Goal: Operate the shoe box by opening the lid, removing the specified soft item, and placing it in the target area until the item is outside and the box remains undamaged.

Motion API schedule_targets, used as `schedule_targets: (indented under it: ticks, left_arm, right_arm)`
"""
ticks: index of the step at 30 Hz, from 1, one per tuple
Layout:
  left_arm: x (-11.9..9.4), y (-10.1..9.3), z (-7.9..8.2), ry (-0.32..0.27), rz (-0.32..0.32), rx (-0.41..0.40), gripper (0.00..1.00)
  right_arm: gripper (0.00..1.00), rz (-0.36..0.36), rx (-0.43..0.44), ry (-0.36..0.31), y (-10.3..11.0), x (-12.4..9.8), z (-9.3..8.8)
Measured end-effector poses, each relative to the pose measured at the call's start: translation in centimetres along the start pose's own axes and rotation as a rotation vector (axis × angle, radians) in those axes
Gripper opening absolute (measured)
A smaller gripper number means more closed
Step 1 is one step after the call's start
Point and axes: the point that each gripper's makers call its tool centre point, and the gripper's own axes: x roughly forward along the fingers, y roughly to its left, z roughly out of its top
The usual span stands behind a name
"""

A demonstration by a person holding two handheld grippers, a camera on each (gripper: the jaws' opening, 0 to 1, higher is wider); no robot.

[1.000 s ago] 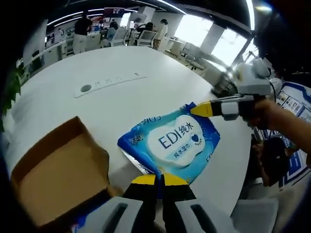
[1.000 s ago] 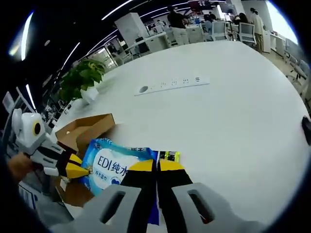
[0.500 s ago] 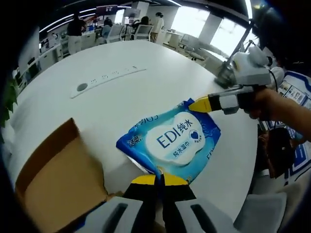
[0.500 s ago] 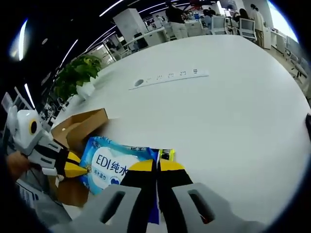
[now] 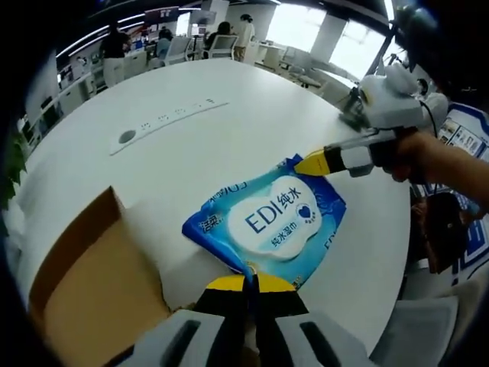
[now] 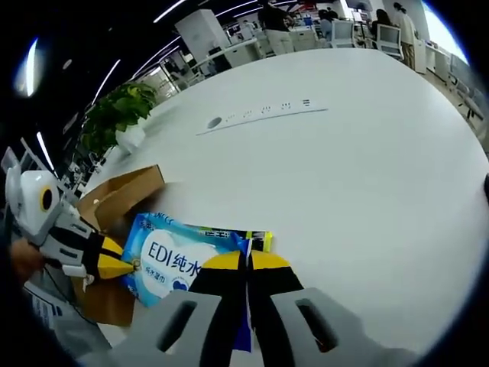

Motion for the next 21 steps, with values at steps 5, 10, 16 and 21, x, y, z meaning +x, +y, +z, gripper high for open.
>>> schedule_targets:
  ticks: [5,10,16,21]
  left_arm:
    - [0.12,-0.01,-0.01,0.008,0.006,0.016,0.01]
    - [0.18,-0.13,-0.26,0.027,0.018,0.059,0.02]
    - [0.24,-0.04,-0.39,0.037,0.034,0.088,0.03]
    - [0.15,0.15,-0.47,0.037,0.045,0.079,0.04]
  right_arm:
    - [0.00,-0.002,0.001,0.001,-0.07,0.07,-0.05]
    - [0.01,-0.005,0.008,-0.001,-0.09,0.29,-0.01]
    - [0.01,-0.007,0.025,-0.007,-0.13,0.33,-0.02]
    - [0.02,-0.006,0.031,-0.012,-0.16,0.25,-0.03]
